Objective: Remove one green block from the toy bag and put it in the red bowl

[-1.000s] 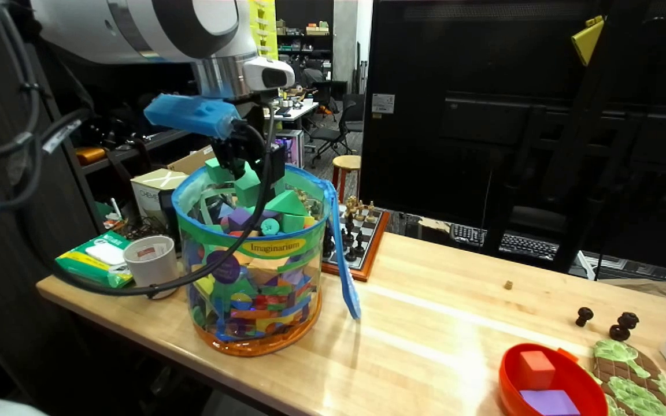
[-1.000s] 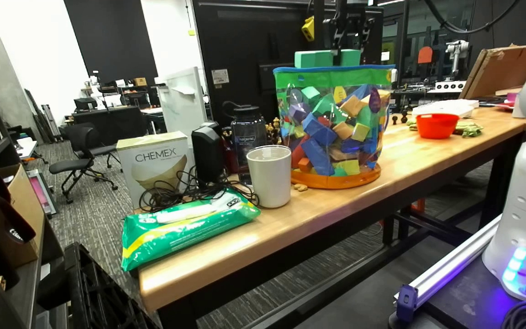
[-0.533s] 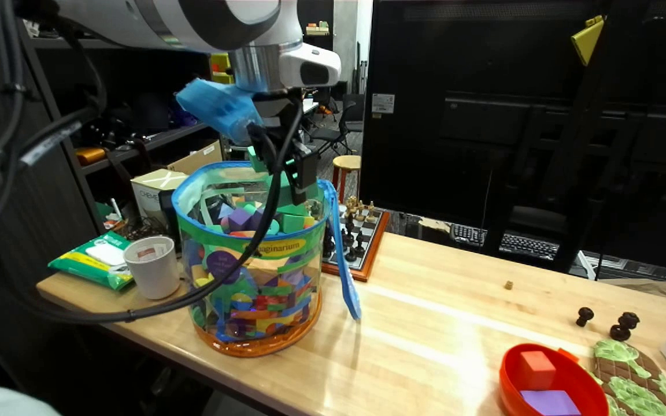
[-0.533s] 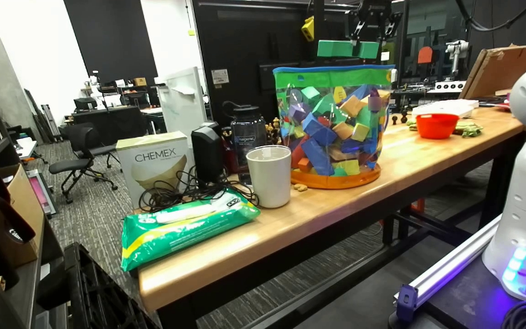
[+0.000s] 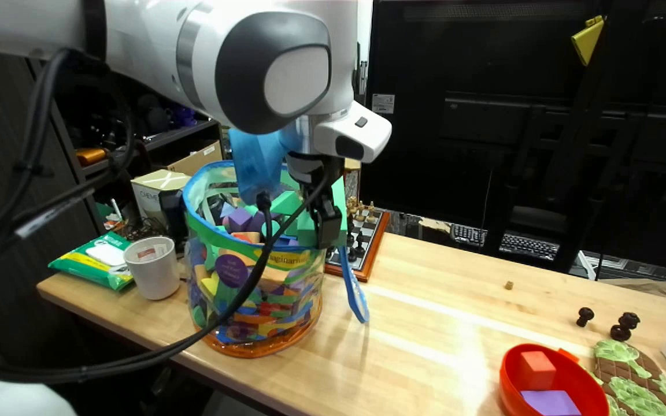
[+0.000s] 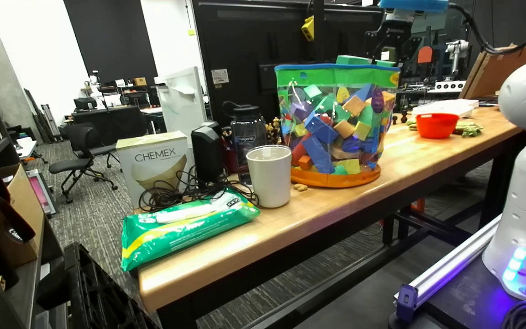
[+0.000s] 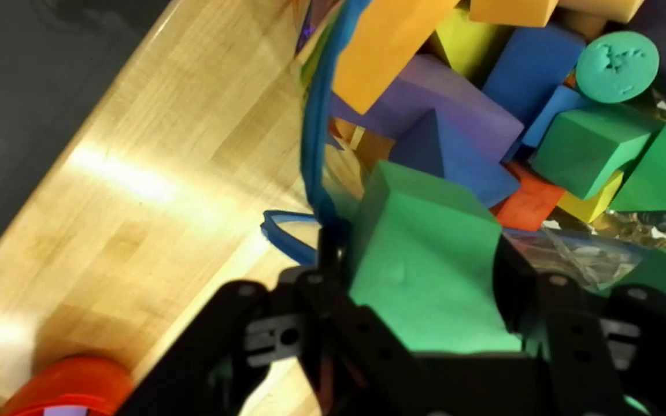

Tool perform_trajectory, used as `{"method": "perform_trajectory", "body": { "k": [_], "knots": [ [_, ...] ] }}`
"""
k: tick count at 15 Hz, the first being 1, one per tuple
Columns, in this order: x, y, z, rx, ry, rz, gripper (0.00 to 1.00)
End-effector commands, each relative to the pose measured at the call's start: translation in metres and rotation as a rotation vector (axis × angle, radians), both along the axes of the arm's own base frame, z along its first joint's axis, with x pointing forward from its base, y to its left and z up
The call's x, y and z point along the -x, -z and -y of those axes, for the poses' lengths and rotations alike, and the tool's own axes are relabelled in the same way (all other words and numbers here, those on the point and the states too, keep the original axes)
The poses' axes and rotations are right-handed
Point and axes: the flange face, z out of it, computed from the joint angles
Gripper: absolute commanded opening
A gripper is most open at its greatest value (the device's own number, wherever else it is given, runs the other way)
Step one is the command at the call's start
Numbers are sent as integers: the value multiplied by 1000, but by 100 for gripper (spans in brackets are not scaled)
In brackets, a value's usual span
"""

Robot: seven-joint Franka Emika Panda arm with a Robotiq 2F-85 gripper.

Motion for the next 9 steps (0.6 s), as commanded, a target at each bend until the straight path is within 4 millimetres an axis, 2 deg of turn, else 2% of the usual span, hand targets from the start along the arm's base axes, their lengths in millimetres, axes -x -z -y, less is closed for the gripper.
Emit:
{"method": "perform_trajectory", "body": {
  "k": [1,4,9],
  "knots": [
    [29,12,9,-51,115,66,35],
    [46,11,12,-71,161,112,35],
    [85,-16,9,-38,206,192,35]
  ]
}}
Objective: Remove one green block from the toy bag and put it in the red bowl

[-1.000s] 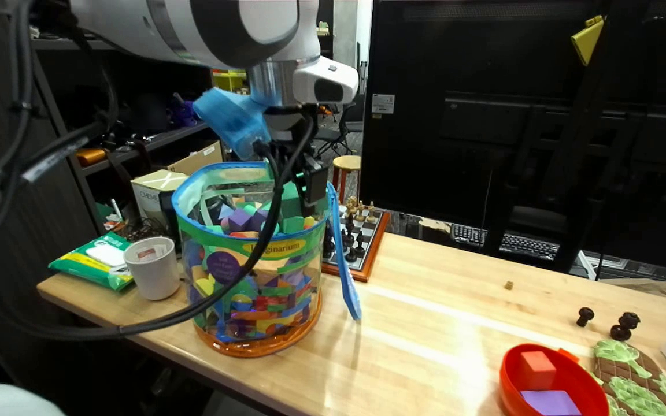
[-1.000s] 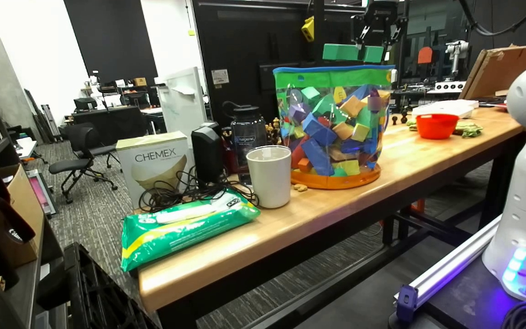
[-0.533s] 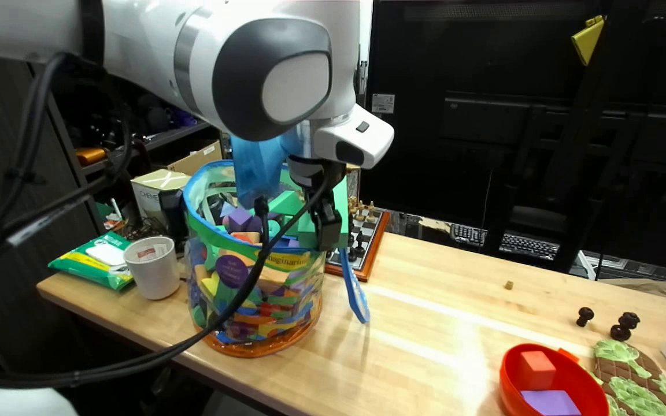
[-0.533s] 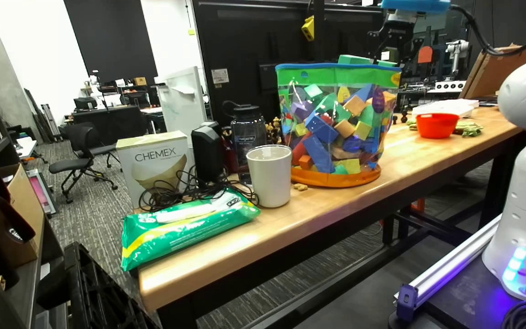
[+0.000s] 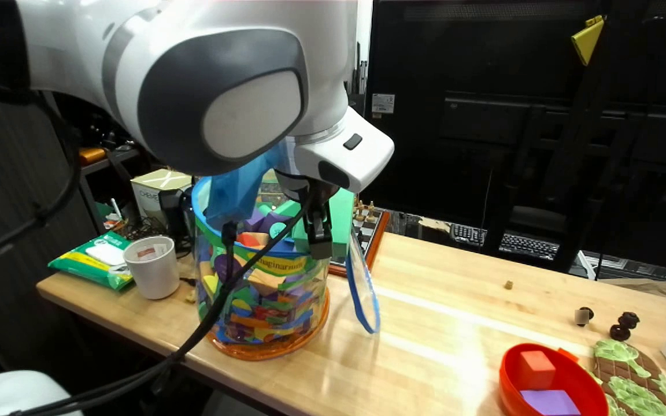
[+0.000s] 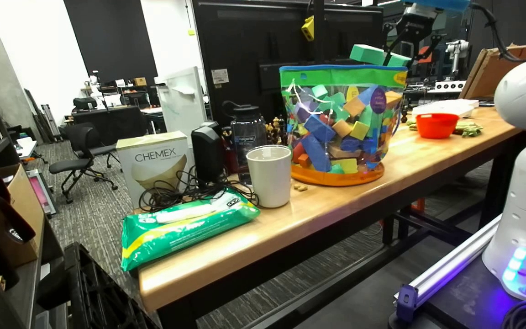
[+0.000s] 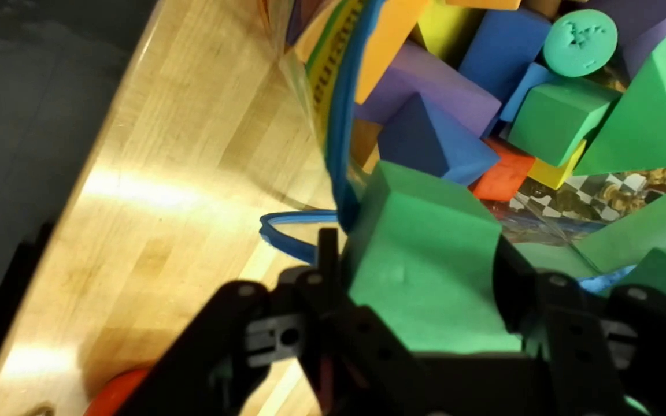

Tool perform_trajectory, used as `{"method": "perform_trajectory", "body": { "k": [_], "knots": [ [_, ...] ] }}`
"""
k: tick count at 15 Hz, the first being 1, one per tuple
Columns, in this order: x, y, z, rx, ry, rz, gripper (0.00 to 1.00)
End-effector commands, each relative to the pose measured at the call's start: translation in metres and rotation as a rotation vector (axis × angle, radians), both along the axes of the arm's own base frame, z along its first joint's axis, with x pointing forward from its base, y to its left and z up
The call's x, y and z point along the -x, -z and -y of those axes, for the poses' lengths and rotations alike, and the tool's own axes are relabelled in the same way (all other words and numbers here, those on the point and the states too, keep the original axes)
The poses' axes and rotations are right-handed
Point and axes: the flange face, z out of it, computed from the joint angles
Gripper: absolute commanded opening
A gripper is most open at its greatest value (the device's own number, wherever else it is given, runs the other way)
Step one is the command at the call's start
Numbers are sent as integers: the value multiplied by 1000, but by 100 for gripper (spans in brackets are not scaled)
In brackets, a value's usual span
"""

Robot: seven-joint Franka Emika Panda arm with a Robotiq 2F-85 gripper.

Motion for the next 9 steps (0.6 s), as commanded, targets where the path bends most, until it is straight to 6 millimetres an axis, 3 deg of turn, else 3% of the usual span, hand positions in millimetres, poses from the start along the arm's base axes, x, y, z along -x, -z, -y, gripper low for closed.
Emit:
{"method": "perform_trajectory", "body": {
  "k": [1,3,6,9],
  "knots": [
    [37,-22,-6,22,52,69,35],
    [49,-37,-10,40,61,95,35],
    [53,-44,-10,56,111,106,35],
    [44,-27,-2,63,213,82,35]
  ]
}}
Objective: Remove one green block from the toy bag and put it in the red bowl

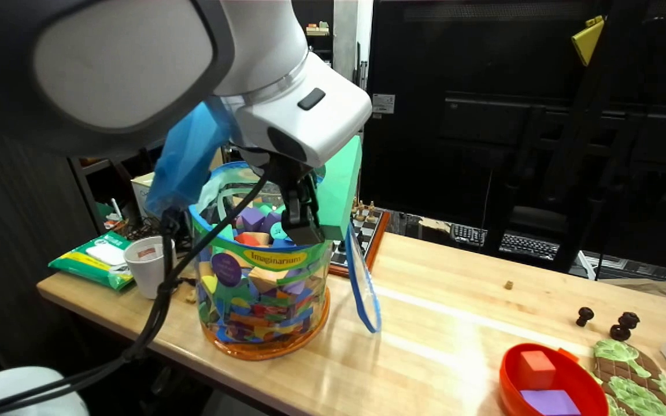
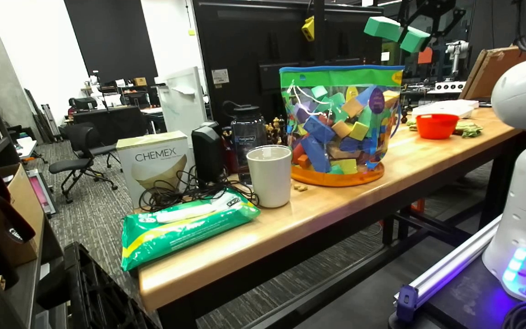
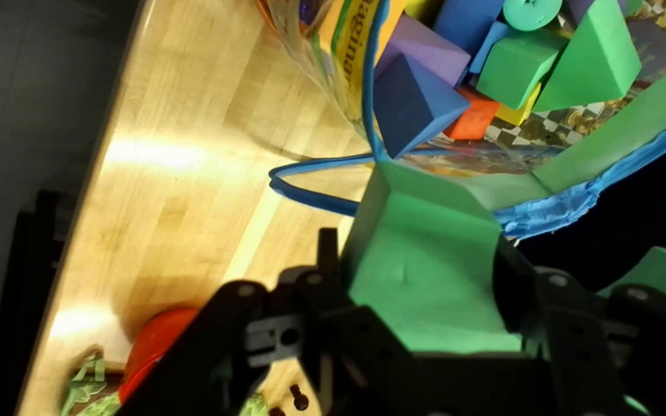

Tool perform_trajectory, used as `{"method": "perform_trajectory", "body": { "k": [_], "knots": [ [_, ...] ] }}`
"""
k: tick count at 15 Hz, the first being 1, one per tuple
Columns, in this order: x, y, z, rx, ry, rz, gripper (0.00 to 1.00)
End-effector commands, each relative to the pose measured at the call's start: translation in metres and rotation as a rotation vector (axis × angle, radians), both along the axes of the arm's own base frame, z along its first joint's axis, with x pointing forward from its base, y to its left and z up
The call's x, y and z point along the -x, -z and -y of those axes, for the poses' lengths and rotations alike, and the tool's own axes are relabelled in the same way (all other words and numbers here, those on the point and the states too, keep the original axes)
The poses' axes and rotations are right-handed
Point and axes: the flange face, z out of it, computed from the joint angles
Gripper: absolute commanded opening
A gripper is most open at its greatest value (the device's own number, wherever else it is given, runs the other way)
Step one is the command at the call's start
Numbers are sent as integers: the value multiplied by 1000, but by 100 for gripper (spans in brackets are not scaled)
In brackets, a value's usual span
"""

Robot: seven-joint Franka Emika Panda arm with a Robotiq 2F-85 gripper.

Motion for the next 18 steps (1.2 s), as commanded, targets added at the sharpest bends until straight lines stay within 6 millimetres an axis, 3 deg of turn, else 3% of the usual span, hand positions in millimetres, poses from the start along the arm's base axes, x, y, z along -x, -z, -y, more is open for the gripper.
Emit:
{"method": "perform_trajectory", "body": {
  "k": [1,6,12,18],
  "knots": [
    [-10,25,11,0,144,-41,35],
    [-22,72,43,-48,313,-102,35],
    [-29,89,62,-52,478,-165,35],
    [-32,131,100,-118,564,-270,35]
  ]
}}
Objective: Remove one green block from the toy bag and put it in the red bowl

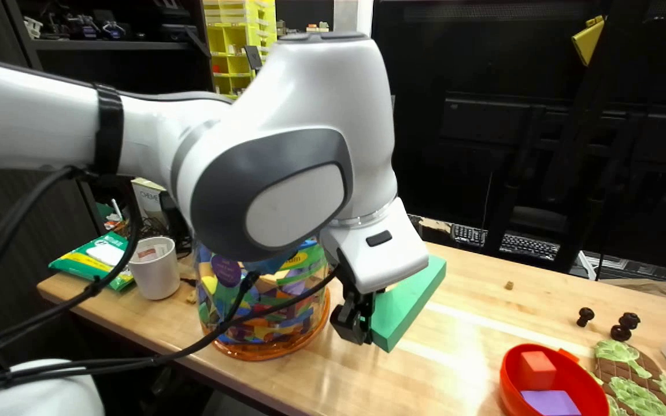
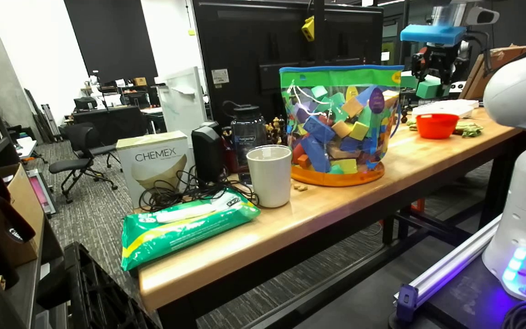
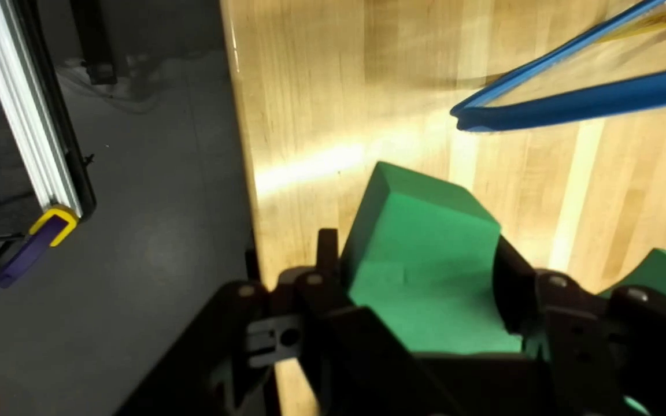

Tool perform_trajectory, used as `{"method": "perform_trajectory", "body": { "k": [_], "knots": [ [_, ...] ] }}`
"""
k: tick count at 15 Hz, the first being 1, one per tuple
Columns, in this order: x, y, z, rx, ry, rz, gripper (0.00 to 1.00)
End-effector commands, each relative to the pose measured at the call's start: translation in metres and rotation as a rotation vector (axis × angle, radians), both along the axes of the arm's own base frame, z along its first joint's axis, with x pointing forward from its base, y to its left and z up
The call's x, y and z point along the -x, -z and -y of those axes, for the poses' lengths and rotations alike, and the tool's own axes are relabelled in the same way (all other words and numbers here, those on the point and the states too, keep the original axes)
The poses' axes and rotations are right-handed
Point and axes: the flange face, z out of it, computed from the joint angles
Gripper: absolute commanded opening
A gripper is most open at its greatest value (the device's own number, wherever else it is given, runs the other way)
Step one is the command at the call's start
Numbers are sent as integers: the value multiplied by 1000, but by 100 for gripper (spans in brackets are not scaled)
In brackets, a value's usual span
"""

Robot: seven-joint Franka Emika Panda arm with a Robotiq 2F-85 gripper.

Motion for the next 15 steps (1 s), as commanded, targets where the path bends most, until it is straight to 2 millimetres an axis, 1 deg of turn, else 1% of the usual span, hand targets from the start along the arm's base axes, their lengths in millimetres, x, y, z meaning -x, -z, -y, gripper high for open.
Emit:
{"method": "perform_trajectory", "body": {
  "k": [1,3,6,9,12,14,15],
  "knots": [
    [0,26,32,-49,64,-45,35],
    [3,37,49,-84,74,-52,35],
    [5,39,65,-85,92,-57,35],
    [10,30,86,-53,102,-70,35],
    [16,13,117,-14,98,-78,35],
    [13,8,135,4,78,-74,35],
    [6,7,143,3,53,-75,35]
  ]
}}
